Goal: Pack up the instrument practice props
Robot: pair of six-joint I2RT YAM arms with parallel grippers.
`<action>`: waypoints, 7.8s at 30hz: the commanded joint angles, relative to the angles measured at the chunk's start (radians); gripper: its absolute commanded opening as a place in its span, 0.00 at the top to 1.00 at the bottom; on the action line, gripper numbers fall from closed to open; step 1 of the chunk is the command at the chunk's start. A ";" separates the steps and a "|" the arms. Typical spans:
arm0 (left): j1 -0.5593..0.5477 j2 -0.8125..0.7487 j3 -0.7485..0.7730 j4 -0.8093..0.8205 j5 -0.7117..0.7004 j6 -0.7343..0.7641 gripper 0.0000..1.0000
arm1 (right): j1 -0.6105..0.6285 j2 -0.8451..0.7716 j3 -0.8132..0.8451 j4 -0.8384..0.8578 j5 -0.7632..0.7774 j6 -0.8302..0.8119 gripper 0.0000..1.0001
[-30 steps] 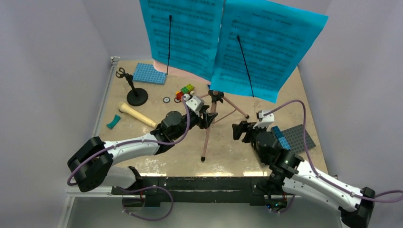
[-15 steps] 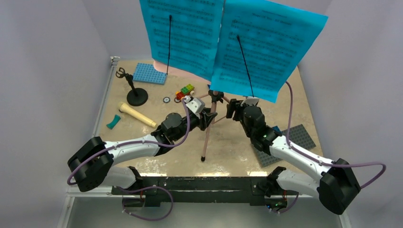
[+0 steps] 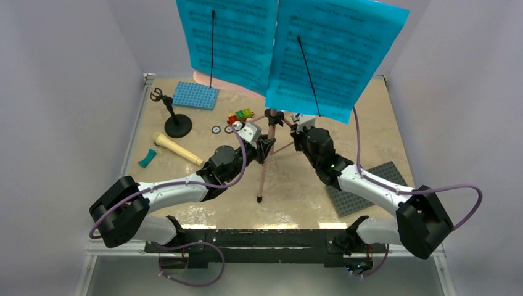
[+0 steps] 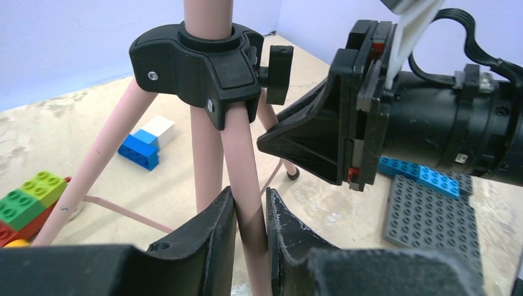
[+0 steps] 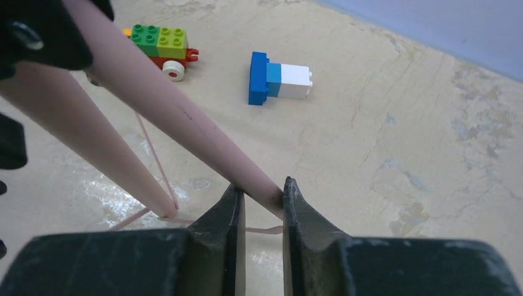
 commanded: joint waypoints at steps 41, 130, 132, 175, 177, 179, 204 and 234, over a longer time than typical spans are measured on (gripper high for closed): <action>-0.031 -0.338 -0.007 -0.330 -0.121 -0.060 0.17 | -0.035 -0.489 -0.022 -0.544 0.027 0.420 0.24; -0.030 -0.234 0.770 -0.552 0.296 -0.374 0.12 | -0.736 -0.429 0.422 -0.115 -0.974 0.663 0.26; -0.030 -0.218 0.779 -0.531 0.295 -0.379 0.13 | -0.736 -0.418 0.423 -0.100 -0.986 0.657 0.27; -0.029 0.010 1.011 -0.550 0.274 -0.366 0.26 | -0.710 -0.432 0.472 -0.122 -1.055 0.671 0.93; -0.029 0.016 1.013 -0.553 0.273 -0.366 0.26 | -0.709 -0.430 0.475 -0.130 -1.045 0.666 0.78; -0.029 0.020 1.015 -0.553 0.271 -0.367 0.26 | -0.707 -0.427 0.479 -0.136 -1.037 0.662 0.66; -0.029 0.047 1.045 -0.545 0.268 -0.360 0.34 | -0.679 -0.411 0.528 -0.179 -1.017 0.663 1.00; -0.029 0.059 1.037 -0.495 0.182 -0.308 0.72 | -0.663 -0.400 0.558 -0.224 -1.007 0.647 1.00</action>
